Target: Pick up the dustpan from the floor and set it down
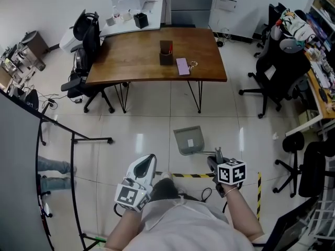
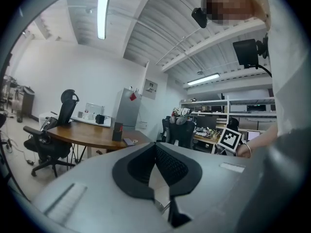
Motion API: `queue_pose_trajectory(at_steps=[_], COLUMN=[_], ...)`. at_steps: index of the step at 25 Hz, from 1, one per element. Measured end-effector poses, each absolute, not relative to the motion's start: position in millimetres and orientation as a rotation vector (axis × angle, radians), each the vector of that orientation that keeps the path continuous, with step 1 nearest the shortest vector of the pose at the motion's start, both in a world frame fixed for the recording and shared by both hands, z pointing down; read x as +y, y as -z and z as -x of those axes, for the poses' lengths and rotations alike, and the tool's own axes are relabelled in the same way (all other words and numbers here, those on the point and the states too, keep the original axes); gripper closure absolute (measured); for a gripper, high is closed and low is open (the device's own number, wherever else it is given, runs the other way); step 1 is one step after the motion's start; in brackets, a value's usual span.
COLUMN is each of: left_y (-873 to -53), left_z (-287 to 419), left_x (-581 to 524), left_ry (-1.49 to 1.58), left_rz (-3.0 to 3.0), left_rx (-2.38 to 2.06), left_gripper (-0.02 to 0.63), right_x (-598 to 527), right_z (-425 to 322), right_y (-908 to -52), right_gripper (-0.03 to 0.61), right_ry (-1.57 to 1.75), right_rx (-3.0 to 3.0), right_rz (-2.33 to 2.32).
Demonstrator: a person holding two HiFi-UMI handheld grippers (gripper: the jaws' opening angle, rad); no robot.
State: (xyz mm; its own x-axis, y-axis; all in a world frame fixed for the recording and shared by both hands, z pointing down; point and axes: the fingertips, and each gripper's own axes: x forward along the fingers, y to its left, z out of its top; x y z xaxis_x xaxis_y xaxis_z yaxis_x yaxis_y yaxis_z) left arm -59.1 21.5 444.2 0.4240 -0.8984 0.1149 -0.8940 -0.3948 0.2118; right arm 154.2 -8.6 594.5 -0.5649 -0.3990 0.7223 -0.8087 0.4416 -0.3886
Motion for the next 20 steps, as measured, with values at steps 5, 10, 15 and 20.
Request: queue_pose_trajectory(at_steps=[5,10,15,20], left_y=[-455,-449,-434,-434], left_z=[85,121,140,135], left_x=[-34,-102,-153,-190], left_ry=[0.038,0.063,0.074,0.044], left_rz=[-2.422,-2.472,-2.505,-2.524], left_rx=[-1.557,-1.515,-1.518,-1.520], left_gripper=[0.600,0.600,0.600,0.600], right_x=[-51,-100,-148,-194], right_z=[-141,-114,-96,-94], right_y=[-614,-621,-625,-638], right_gripper=[0.577,0.577,0.577,0.575], right_ry=[-1.037,-1.080,-1.120,-1.171], right_rx=[-2.096,-2.047,-2.031,-2.008], right_rz=[-1.016,-1.068,-1.130,-1.179])
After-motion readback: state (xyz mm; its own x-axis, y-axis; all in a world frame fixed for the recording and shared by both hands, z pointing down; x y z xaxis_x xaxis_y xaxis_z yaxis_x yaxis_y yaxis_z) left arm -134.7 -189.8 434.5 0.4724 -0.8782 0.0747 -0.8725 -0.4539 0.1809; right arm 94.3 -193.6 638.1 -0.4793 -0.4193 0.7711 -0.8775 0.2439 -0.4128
